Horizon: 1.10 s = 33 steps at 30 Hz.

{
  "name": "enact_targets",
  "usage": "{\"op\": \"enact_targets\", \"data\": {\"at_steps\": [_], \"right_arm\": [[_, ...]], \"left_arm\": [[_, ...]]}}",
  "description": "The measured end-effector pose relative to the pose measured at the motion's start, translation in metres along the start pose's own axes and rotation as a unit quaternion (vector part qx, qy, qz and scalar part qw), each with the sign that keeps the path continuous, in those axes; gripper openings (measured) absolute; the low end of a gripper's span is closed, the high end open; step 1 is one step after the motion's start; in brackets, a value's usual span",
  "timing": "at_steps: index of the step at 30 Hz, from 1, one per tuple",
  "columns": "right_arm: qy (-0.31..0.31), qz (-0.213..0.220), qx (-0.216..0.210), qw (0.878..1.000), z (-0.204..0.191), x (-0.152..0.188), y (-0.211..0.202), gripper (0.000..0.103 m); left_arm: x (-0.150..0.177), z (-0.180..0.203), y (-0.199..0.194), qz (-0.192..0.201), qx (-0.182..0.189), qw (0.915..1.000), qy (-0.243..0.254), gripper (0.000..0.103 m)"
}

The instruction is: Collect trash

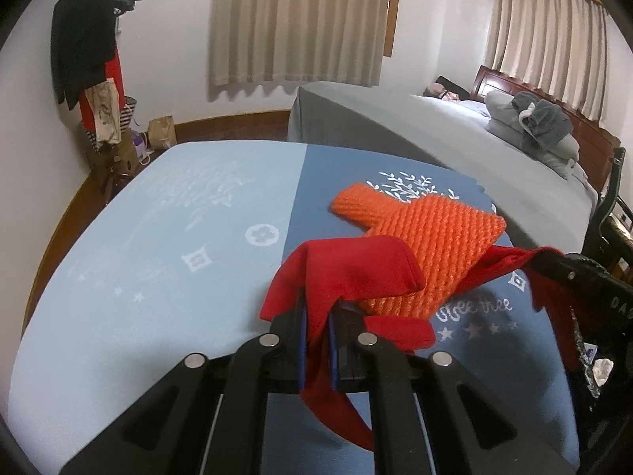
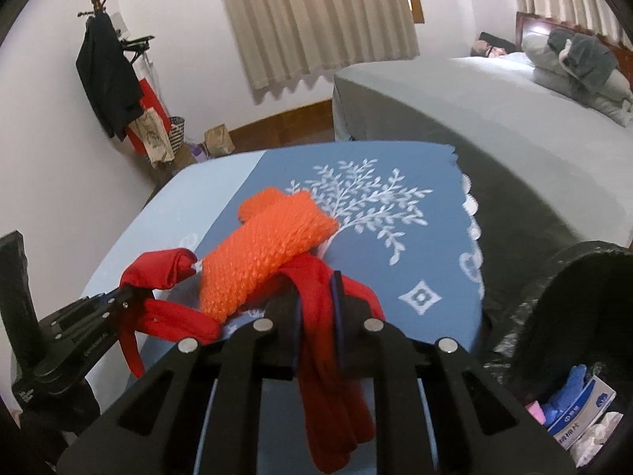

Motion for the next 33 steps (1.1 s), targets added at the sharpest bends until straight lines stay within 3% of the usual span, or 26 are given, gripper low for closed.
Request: {"op": "enact_targets", "data": {"at_steps": [16,33], "right_arm": [[0.007,0.057,0.006,0.998,0.012,-0.022,-0.059,0.012],[0.015,0.086,0.021,0.996,0.029,-0.016,-0.106,0.012]], "left_arm": [[-0.017,0.016,-0.035,0.033,0.010,0.9993,0.012,0.009],[-0.024,0.064,-0.070,0.057,0.045,0.9968,0.033,0.009]]}}
Point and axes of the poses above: each gripper's, at about its wrist camera, not at the fingertips, and y roughly the way its jaws point, z to its right, x to its underside, the point moved 8 cm from there along y, roughly the way its jaws point, and after that the axes turned 7 degrees about -x, right-handed, at the moved point
